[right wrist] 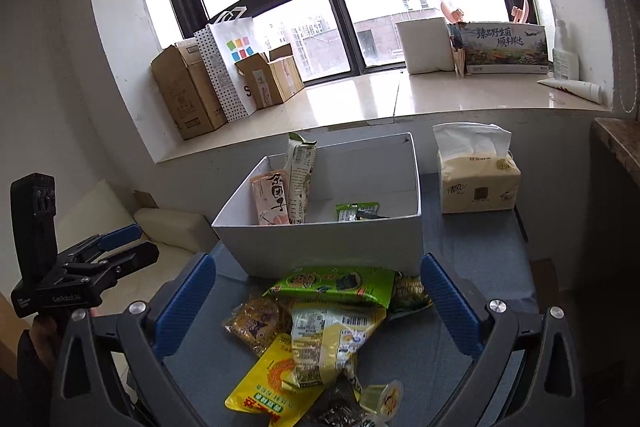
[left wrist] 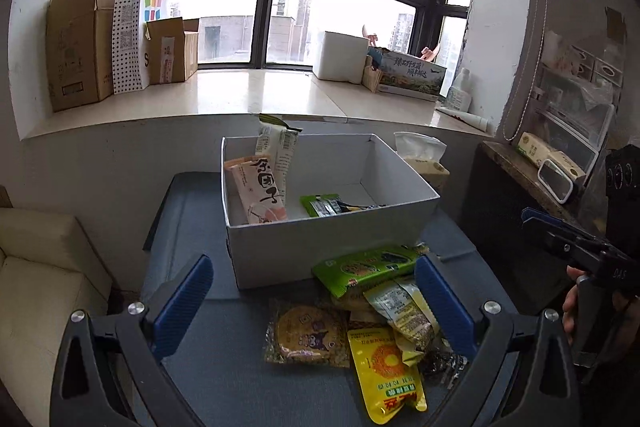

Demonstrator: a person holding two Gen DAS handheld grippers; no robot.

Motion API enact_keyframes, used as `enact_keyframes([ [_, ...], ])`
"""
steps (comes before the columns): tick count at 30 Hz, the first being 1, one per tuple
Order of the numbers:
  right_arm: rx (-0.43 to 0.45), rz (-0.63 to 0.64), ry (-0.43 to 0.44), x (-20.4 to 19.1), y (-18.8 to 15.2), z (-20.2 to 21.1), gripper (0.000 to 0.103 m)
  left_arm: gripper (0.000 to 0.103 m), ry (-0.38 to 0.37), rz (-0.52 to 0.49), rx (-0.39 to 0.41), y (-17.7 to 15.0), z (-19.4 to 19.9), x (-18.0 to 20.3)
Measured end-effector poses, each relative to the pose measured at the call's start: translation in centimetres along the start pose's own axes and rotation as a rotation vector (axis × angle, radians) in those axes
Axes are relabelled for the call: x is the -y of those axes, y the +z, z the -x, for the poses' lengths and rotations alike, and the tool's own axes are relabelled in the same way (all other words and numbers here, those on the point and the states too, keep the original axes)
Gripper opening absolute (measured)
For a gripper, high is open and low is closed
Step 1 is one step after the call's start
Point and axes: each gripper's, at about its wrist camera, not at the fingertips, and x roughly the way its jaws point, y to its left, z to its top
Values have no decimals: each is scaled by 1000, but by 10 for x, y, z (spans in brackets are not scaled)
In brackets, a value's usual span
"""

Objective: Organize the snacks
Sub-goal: 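Grasp the yellow-and-white chip bag with the right tool while the left tool grasps the yellow spicy bag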

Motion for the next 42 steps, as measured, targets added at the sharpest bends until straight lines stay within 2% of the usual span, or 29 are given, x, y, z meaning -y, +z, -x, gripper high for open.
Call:
enact_keyframes([
  [4, -33, -13, -28, -2, -35, 4, 103, 103, -13, 26, -27, -24, 12, 3],
  [9, -77, -18, -23, -6, -63, -14, 103, 103, -19, 36, -49, -37, 14, 4],
  [12, -159, 40, -34, -15, -71, -34, 103, 103, -16, 39, -63, -40, 10, 4],
  [16, -221, 68, -51, -21, -79, -59, 103, 103, -14, 49, -94, -47, 5, 3],
  [19, -251, 112, -137, -23, -84, -79, 103, 103, -13, 41, -97, -51, 5, 3],
  [25, -322, 107, -131, -23, -91, -110, 103, 103, -5, 39, -110, -57, 5, 2],
  [29, -312, 99, -158, -22, -90, -121, 103, 103, -10, 47, -124, -63, 5, 0],
  [32, -350, 86, -156, -19, -92, -132, 93, 103, -4, 58, -132, -66, 3, -4],
  [33, -364, 90, -170, -19, -92, -136, 83, 103, -9, 69, -132, -67, 3, -5],
  [34, -375, 98, -186, -19, -94, -138, 65, 103, -14, 76, -133, -67, 3, -7],
  [36, -379, 107, -191, -20, -96, -140, 63, 103, -9, 74, -134, -67, 2, -7],
  [37, -379, 111, -193, -20, -96, -140, 58, 103, -6, 71, -135, -66, 1, -6],
  [42, -375, 102, -189, -15, -92, -134, 55, 103, -36, 91, -142, -67, -1, -7],
])
